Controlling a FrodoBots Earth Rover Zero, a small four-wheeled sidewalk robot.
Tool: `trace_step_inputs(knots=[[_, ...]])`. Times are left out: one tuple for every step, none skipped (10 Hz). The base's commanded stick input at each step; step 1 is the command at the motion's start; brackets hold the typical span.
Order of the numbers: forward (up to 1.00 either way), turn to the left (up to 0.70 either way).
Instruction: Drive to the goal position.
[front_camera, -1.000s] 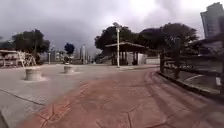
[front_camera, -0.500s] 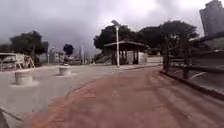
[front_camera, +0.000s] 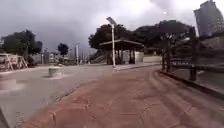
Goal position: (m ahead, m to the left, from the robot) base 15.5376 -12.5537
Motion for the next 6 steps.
trace_step_inputs(knots=[[1.0, 0.0], [1.0, 0.0], [1.0, 0.0], [1.0, -0.24], [1.0, -0.37], [1.0, -0.4]])
